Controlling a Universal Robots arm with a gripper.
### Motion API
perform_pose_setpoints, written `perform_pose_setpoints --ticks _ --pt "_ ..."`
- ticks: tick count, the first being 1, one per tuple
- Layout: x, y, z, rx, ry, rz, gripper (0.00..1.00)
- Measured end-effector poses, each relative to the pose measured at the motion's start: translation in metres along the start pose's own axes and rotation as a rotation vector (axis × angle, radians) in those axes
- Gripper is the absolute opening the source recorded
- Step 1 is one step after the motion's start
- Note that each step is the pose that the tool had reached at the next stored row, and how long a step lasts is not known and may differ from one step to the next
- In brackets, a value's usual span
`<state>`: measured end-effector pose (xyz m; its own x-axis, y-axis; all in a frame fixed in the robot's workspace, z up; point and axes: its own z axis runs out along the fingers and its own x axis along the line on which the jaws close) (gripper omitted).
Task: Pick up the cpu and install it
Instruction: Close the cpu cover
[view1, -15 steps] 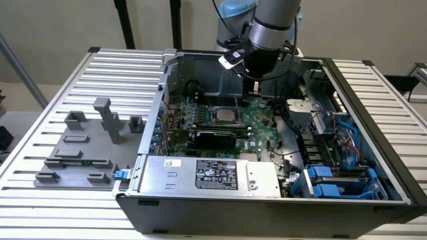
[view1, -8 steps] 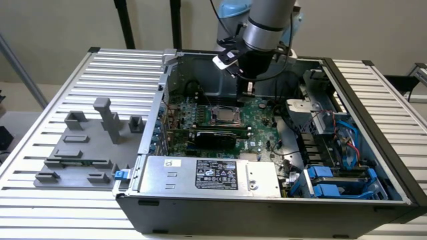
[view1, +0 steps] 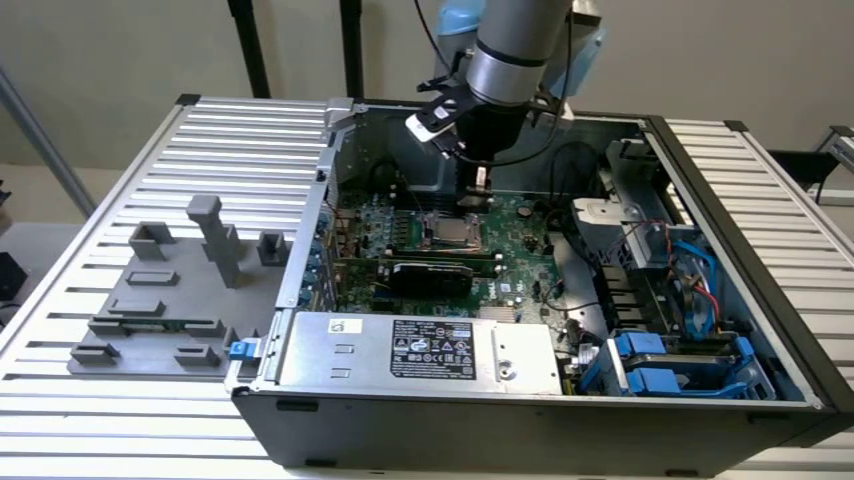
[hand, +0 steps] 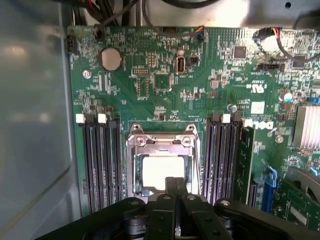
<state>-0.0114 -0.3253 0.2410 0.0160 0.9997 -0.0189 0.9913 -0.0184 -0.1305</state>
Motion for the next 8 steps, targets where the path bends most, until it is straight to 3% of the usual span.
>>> perform_pose_setpoints --ticks 8 --pt "0.000 -0.0218 0.0081 0.0081 0.0013 -0.008 0.11"
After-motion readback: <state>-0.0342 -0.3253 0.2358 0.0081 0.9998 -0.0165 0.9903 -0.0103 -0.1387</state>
